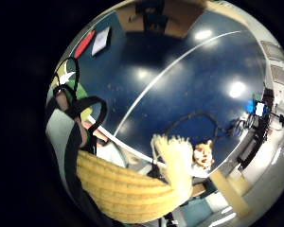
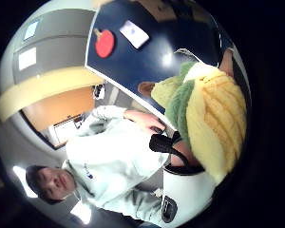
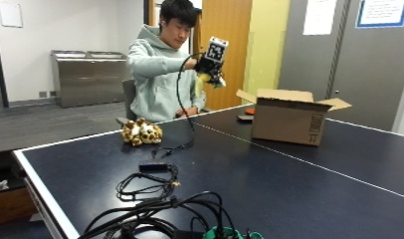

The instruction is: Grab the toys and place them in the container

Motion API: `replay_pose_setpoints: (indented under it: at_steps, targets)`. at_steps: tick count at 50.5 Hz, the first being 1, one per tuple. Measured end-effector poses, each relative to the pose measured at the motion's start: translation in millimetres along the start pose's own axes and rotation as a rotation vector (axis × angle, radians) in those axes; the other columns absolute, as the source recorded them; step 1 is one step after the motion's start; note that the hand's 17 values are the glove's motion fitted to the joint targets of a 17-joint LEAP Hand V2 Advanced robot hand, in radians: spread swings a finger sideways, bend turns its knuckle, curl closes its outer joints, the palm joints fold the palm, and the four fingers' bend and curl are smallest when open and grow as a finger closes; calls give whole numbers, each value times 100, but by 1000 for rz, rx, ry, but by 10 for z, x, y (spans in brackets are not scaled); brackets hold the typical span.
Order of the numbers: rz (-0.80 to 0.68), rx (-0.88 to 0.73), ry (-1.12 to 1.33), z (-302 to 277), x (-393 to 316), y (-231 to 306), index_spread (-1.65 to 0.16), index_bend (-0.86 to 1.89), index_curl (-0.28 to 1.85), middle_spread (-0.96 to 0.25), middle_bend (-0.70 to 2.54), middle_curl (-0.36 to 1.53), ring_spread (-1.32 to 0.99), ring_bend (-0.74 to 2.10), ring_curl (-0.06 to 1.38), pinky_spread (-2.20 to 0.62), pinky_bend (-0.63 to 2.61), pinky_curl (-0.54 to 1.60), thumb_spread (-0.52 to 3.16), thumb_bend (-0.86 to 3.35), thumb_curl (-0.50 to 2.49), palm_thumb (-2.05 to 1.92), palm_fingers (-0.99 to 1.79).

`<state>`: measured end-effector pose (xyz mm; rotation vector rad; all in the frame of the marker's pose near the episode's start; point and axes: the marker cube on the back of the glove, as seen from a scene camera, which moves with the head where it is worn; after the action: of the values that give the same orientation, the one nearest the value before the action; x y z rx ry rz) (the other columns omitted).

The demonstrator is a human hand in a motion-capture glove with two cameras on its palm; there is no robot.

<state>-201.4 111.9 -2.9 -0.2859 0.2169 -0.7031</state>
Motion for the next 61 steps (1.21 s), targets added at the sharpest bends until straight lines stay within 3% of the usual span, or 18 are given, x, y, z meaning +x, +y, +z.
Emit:
replay_pose_setpoints:
  at_steps: [7, 13, 20, 26, 32, 34, 36, 37, 39, 45, 50, 53, 56, 59, 61]
  targets:
    - [146, 249, -92, -901, 63, -289, -23, 57, 26, -22, 97, 80, -35, 128, 62, -38, 105, 49, 76, 10, 76, 53, 108]
    - [14, 534, -228, -1508, -243, -536, -23, 59, 29, -22, 98, 82, -36, 129, 62, -39, 106, 50, 71, 9, 81, 54, 105]
    - [99, 729, -192, -1719, -177, -980, -24, 56, 31, -23, 96, 84, -35, 129, 64, -39, 107, 51, 69, 8, 86, 55, 94]
    - [205, 744, -89, -1610, -119, -1336, -26, 48, 33, -24, 92, 86, -35, 131, 65, -39, 110, 53, 72, 8, 89, 56, 81]
    - [21, 714, -111, -1436, -194, -1517, -26, 30, 31, -26, 87, 88, -35, 136, 67, -38, 112, 53, 84, 6, 88, 53, 57]
    - [23, 663, -91, -1341, -149, -1569, -25, 24, 31, -25, 84, 88, -35, 134, 66, -35, 105, 51, 96, 3, 84, 45, 38]
    - [83, 600, -63, -1246, -56, -1618, -26, 25, 34, -24, 77, 85, -34, 118, 65, -27, 94, 52, 108, -4, 76, 31, -8]
    - [119, 572, -58, -1207, -6, -1636, -26, 26, 35, -23, 76, 83, -34, 114, 64, -25, 92, 52, 111, -4, 74, 28, -12]
    - [175, 536, -56, -1148, 100, -1643, -26, 24, 33, -21, 60, 76, -28, 89, 56, -18, 89, 47, 112, -8, 68, 18, -39]
    - [105, 549, -125, -1100, 154, -1466, -26, 17, 31, -14, 35, 65, -20, 59, 42, -9, 81, 39, 118, -5, 59, 8, -32]
    - [162, 587, -27, -1063, 373, -1214, -25, 13, 29, -12, 26, 60, -16, 48, 37, -5, 75, 37, 121, -3, 53, 4, -24]
    - [158, 620, -72, -1081, 442, -975, -25, 12, 29, -10, 22, 58, -14, 44, 35, -3, 72, 36, 123, -3, 51, 3, -21]
    - [16, 664, -25, -1043, 495, -638, -25, 13, 29, -10, 20, 56, -13, 41, 34, -2, 69, 35, 124, -2, 48, 2, -18]
    - [93, 696, -92, -1051, 577, -338, -25, 13, 28, -9, 18, 55, -12, 39, 33, -1, 67, 34, 126, -2, 46, 0, -15]
    - [64, 714, -78, -1003, 649, -77, -25, 13, 28, -8, 17, 54, -11, 38, 33, -1, 66, 34, 126, -2, 45, 0, -13]
